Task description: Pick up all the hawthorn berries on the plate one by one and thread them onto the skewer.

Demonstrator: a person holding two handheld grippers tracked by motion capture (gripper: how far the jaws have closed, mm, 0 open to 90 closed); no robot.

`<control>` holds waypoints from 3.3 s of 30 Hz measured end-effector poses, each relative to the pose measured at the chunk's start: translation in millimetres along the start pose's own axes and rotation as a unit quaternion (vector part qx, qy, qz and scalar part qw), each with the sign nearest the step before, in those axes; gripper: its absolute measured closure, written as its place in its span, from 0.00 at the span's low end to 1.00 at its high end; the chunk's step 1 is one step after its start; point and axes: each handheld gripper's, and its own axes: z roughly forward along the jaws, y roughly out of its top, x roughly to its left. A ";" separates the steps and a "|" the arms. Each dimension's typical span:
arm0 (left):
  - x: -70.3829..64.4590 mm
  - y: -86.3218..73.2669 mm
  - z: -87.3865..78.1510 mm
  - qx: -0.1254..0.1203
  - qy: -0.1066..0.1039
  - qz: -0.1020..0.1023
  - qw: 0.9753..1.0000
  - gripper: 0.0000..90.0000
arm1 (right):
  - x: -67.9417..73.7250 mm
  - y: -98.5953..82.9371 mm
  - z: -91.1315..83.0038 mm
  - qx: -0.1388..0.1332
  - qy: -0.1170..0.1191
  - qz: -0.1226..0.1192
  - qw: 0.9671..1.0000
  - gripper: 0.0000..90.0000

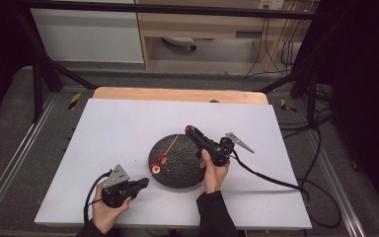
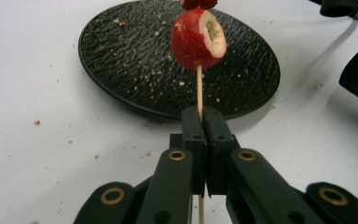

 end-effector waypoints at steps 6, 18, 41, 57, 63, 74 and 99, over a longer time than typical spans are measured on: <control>-6.4 2.9 0.9 -0.017 -0.001 -0.001 1.000 0.99 | 0.2 2.8 -0.8 -0.019 0.006 0.002 1.000 0.70; -16.2 9.9 8.7 -0.027 -0.009 0.002 1.000 0.99 | -0.2 7.0 0.8 -0.047 0.015 0.019 0.999 0.70; -24.1 16.2 15.4 -0.036 -0.011 0.007 0.999 0.99 | 0.7 3.5 0.2 -0.065 0.026 0.029 0.997 0.70; -32.4 27.9 24.9 -0.052 -0.009 -0.003 0.999 0.99 | 1.8 -0.4 -1.0 -0.062 0.038 0.040 0.997 0.70; -31.6 35.6 28.2 -0.059 -0.010 -0.007 0.998 0.99 | 1.5 -1.6 -1.3 -0.056 0.040 0.038 0.997 0.70; -28.3 45.6 34.6 -0.064 -0.014 -0.010 0.998 0.99 | 2.0 -5.7 -2.6 -0.046 0.041 0.032 0.998 0.70; -17.5 47.6 33.3 -0.062 -0.014 -0.017 0.998 0.99 | 4.6 6.4 -10.5 0.003 0.006 -0.035 0.999 0.50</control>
